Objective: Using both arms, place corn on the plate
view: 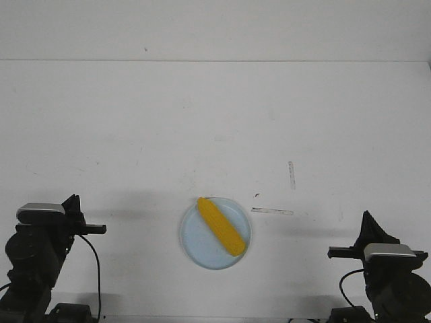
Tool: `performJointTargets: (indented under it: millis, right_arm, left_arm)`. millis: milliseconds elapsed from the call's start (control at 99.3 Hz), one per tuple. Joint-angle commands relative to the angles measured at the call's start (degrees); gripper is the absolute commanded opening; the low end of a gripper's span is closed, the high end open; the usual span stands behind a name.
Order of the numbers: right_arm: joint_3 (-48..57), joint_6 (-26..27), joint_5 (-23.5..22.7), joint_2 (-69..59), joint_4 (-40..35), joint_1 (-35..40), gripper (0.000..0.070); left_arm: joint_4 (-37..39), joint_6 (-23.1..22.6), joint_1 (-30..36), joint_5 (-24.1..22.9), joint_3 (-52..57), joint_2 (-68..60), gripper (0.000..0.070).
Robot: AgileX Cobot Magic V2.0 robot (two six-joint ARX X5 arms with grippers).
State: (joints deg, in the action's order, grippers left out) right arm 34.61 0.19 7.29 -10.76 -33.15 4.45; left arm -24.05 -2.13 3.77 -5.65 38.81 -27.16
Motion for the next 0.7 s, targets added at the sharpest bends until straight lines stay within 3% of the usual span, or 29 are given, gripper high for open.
performJointTargets:
  millis: [0, 252, 453, 685]
  right_arm:
    - [0.2, -0.3, 0.2, 0.3, 0.6, 0.1, 0.0000]
    - [0.2, -0.3, 0.2, 0.3, 0.6, 0.1, 0.0000]
    - [0.2, -0.3, 0.2, 0.3, 0.6, 0.1, 0.0000]
    - [0.2, -0.3, 0.3, 0.3, 0.6, 0.1, 0.0000]
  left_arm:
    - [0.6, 0.2, 0.0, 0.1, 0.5, 0.3, 0.0000]
    - [3.6, 0.3, -0.4, 0.1, -3.9, 4.6, 0.0000]
    - [16.7, 0.3, -0.5, 1.4, -18.6, 14.5, 0.0000]
    - [23.3, 0.3, -1.0, 3.7, -35.2, 25.9, 0.0000]
